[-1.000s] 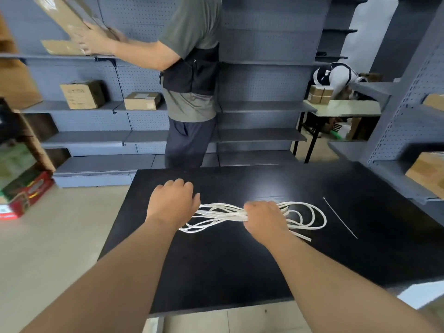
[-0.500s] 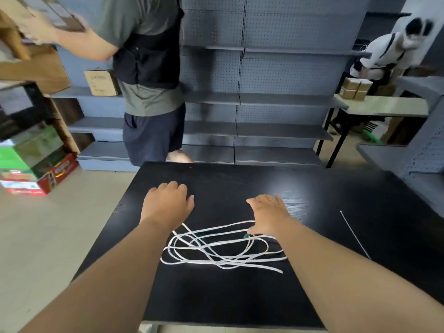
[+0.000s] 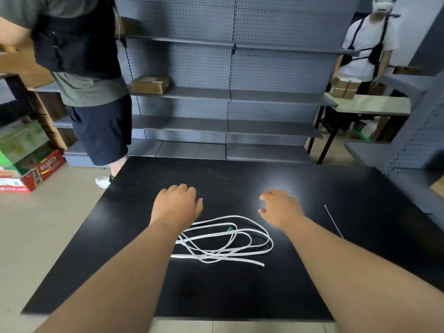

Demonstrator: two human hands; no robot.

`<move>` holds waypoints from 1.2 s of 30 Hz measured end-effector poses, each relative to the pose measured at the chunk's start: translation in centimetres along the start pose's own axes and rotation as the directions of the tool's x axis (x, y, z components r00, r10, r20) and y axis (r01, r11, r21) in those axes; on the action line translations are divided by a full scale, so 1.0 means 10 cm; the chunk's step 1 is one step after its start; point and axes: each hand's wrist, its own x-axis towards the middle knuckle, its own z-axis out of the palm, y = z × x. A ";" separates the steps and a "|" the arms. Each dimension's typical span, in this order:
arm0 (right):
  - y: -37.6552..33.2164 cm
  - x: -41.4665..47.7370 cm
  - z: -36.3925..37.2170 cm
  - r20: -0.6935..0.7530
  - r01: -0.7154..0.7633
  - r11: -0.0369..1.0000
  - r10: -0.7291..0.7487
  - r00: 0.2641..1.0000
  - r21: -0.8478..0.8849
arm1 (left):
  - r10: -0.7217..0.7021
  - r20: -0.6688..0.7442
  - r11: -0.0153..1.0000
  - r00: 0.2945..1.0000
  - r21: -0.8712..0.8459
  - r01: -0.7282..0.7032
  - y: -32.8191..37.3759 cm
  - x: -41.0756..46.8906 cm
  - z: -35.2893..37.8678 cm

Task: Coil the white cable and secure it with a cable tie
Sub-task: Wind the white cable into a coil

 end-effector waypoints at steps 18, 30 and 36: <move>-0.26 -0.18 0.48 0.069 -0.104 0.988 0.097 0.993 0.110 | 0.237 0.132 0.971 0.962 -0.030 -0.235 0.24 0.03 0.45; -0.19 -0.18 0.66 0.062 -0.179 0.975 0.172 0.983 0.133 | 0.284 0.149 0.959 0.947 -0.050 -0.279 0.28 0.02 0.74; -0.16 -0.15 0.71 0.070 -0.175 0.975 0.167 0.983 0.134 | 0.286 0.150 0.958 0.947 -0.061 -0.279 0.31 0.08 0.75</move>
